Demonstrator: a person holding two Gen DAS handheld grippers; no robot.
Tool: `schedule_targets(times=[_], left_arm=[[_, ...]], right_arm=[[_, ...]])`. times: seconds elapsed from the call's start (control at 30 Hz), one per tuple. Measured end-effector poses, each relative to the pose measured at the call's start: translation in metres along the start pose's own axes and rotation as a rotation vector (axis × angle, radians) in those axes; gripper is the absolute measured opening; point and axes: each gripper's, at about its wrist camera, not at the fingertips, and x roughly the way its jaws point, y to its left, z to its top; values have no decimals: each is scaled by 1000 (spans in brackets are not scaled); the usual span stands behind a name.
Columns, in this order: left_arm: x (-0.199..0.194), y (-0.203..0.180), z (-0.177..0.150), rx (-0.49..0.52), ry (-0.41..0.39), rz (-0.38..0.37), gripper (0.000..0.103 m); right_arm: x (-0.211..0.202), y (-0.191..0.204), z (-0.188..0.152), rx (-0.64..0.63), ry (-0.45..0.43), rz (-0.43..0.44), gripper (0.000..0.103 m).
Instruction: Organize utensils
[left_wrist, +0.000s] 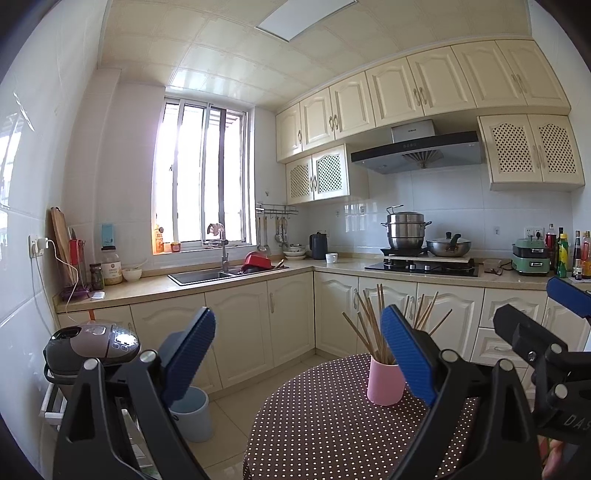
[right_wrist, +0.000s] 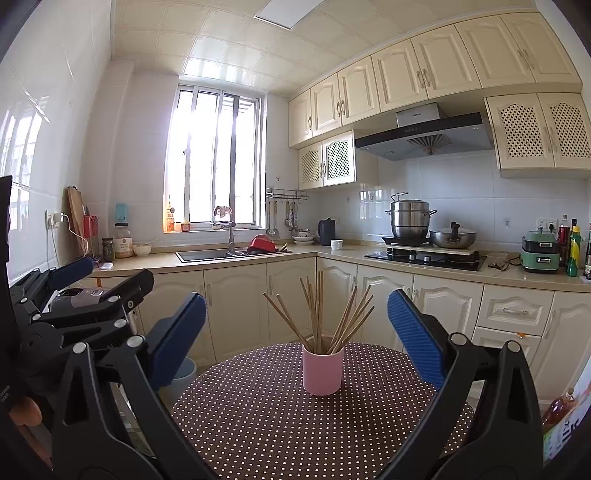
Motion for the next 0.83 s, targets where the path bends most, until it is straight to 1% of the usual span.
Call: schedule_targets(times=[0.57,0.83], left_arm=[[0,-1,0,1,8,0,90],[13,-6,-6,1,46,-6,90]], right_arm=[[4,-2,-3,6,9,2,97],[13,-7,-11,21,30,-5,97]])
